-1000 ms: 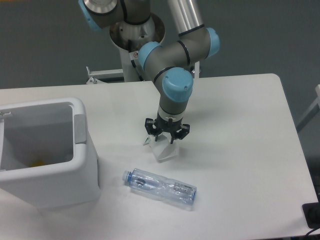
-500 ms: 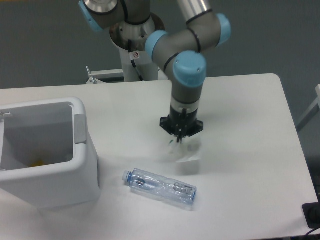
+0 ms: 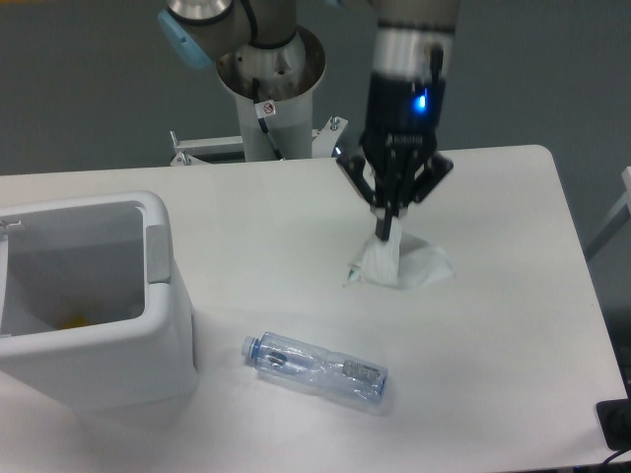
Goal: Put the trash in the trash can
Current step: 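Carry the wrapper over the white bin and open the gripper, then move the gripper over the clear water bottle and lower it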
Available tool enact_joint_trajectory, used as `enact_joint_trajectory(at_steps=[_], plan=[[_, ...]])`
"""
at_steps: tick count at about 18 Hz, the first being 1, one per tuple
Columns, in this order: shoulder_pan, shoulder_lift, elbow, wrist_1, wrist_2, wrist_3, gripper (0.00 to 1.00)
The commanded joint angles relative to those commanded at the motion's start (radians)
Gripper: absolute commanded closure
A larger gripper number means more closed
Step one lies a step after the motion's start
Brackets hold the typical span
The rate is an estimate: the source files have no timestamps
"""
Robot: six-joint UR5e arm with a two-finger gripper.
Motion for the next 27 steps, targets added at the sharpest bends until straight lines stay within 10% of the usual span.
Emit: enact_joint_trajectory(at_steps=[8, 15, 17, 20, 27], plan=[[-0.356, 0.008, -0.051, 0.002, -0.026, -0.022, 1.0], [-0.438, -0.116, -0.043, 0.049, -0.023, -0.013, 1.0], [-0.444, -0.133, -0.047, 0.057, -0.021, -0.011, 0.75], [-0.442, -0.133, -0.04, 0.054, -0.015, 0.029, 0.0], [-0.439, -0.121, -0.028, 0.051, -0.009, 0.021, 0.0]])
